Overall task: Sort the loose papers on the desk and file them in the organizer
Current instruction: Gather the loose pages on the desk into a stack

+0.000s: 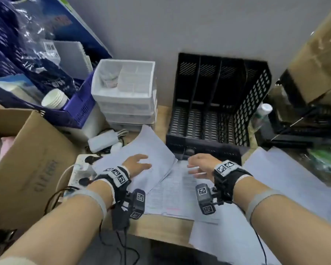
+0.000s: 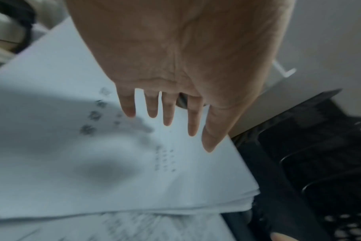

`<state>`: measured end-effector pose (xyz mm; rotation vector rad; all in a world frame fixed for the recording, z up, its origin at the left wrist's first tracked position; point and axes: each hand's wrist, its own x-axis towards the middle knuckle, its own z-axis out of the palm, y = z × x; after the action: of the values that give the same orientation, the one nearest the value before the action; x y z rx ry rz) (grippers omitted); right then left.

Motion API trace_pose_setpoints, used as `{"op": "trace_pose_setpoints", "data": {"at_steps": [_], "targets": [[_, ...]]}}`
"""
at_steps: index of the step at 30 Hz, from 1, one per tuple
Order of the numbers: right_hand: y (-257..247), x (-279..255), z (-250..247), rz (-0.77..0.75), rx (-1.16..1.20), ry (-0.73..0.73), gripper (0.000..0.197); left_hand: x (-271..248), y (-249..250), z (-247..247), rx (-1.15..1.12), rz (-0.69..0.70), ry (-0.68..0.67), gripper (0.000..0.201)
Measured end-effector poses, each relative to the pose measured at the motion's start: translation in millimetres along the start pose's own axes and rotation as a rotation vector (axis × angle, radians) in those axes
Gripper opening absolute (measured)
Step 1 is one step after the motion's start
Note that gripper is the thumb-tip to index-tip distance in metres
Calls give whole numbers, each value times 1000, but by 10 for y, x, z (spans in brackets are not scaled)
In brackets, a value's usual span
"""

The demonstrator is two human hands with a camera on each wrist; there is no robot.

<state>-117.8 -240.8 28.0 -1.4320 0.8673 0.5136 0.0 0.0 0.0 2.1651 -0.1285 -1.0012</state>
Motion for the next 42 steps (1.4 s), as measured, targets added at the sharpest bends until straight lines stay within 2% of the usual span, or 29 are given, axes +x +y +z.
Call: {"op": "trace_pose_setpoints", "data": {"at_steps": [3, 5, 6, 7, 10, 11, 13, 16, 18, 19, 21, 22, 23, 25, 28, 30, 33, 37, 39, 42], "targets": [[250, 292, 210, 78, -2, 0, 55, 15, -249, 98, 127, -24, -38, 51], [346, 536, 410, 70, 1, -6, 71, -14, -371, 134, 155, -20, -56, 50], [346, 607, 501, 39, -32, 8, 71, -39, -416, 131, 147, -6, -57, 50], [319, 682, 572, -17, -82, 50, 64, -71, -441, 115, 99, 16, -57, 48], [135, 715, 660, -185, -314, 234, 21, -145, -489, 21, -82, 71, -2, 38], [67, 690, 654, -218, -374, 283, 16, -159, -504, -38, -115, 60, 42, 34], [-27, 609, 607, -284, -383, 325, 13, -167, -544, -168, -127, 18, 148, 27], [-65, 329, 394, -362, -133, 309, 19, -147, -554, -336, -95, -70, 332, 31], [-29, 101, 180, -378, 27, 312, 23, -133, -499, -377, -62, -128, 443, 47], [-6, -44, 74, -388, 111, 319, 24, -132, -429, -377, -124, -146, 448, 59], [55, -276, -136, -410, 288, 362, 20, -75, -313, -339, -410, -139, 327, 75], [78, -396, -236, -420, 376, 388, 19, -44, -236, -280, -534, -142, 224, 70], [119, -466, -333, -423, 452, 407, 19, -58, -146, -224, -607, -149, 107, 57], [230, -634, -481, -432, 570, 430, 30, -134, 33, -89, -642, -117, -127, 31], [427, -835, -613, -437, 666, 428, 36, -131, 218, 86, -595, -18, -277, 27], [576, -908, -685, -400, 708, 440, 35, -105, 322, 148, -514, 15, -266, 29], [798, -992, -808, -356, 712, 413, 45, -41, 416, 227, -418, 52, -279, 30], [988, -1110, -847, -156, 538, 432, 32, -57, 554, 354, -457, 121, -234, 25], [1047, -1103, -873, -62, 456, 444, 33, -68, 614, 380, -390, 200, -158, 20], [1028, -1023, -970, -15, 116, 616, 55, -56, 705, 341, -64, 458, -65, 15]]}}
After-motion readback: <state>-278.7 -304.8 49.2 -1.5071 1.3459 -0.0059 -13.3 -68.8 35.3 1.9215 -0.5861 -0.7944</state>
